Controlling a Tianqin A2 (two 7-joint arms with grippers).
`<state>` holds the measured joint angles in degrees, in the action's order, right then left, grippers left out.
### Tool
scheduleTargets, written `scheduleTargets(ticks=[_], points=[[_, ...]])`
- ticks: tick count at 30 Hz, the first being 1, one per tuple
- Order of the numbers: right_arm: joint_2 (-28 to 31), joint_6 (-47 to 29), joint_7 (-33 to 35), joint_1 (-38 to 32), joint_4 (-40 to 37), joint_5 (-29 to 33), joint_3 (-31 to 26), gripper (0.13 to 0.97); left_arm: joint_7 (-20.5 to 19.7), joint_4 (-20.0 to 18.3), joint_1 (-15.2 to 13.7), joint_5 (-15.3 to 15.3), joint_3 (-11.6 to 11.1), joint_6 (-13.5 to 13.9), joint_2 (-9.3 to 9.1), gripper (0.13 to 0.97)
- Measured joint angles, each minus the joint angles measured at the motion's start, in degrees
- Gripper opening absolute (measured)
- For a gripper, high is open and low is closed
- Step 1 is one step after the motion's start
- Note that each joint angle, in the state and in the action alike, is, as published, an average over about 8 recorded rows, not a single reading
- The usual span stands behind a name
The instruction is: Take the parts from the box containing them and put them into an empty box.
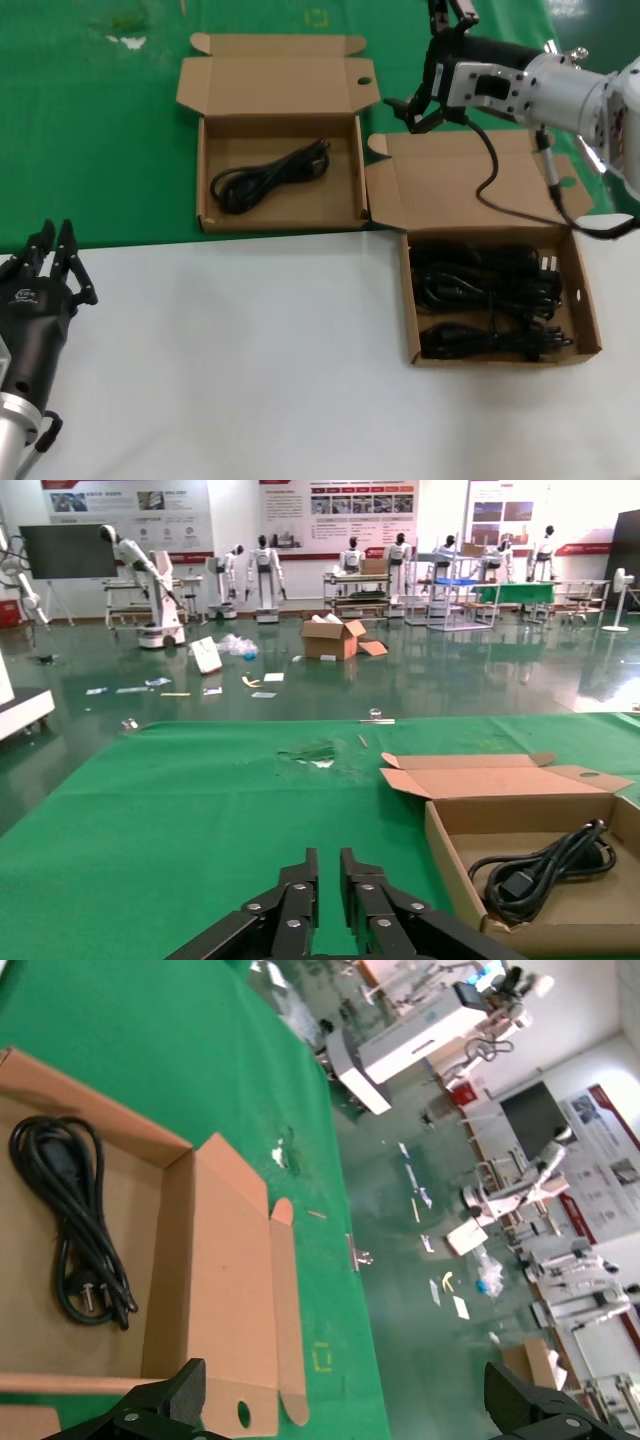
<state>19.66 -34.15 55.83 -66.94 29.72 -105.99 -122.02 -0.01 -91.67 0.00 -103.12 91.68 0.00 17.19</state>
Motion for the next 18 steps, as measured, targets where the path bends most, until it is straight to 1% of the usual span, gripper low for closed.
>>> scheduleTargets(ticks=[3,11,15,18], points=[[-0.1,1.0,-1.6,2.0,1.8,0.1,0.9,0.966,0.0,0.0,0.0,0.0,0.0,0.0,0.0,0.194],[-0.3,4.4,-7.1,8.6,7.9,0.4,3.9,0.966,0.0,0.0,0.0,0.0,0.0,0.0,0.0,0.313],[-0.5,6.2,-10.2,12.3,11.3,0.5,5.5,0.966,0.0,0.0,0.0,0.0,0.0,0.0,0.0,0.313],[-0.6,7.6,-12.5,15.0,13.8,0.6,6.8,0.966,0.0,0.0,0.0,0.0,0.0,0.0,0.0,0.382]])
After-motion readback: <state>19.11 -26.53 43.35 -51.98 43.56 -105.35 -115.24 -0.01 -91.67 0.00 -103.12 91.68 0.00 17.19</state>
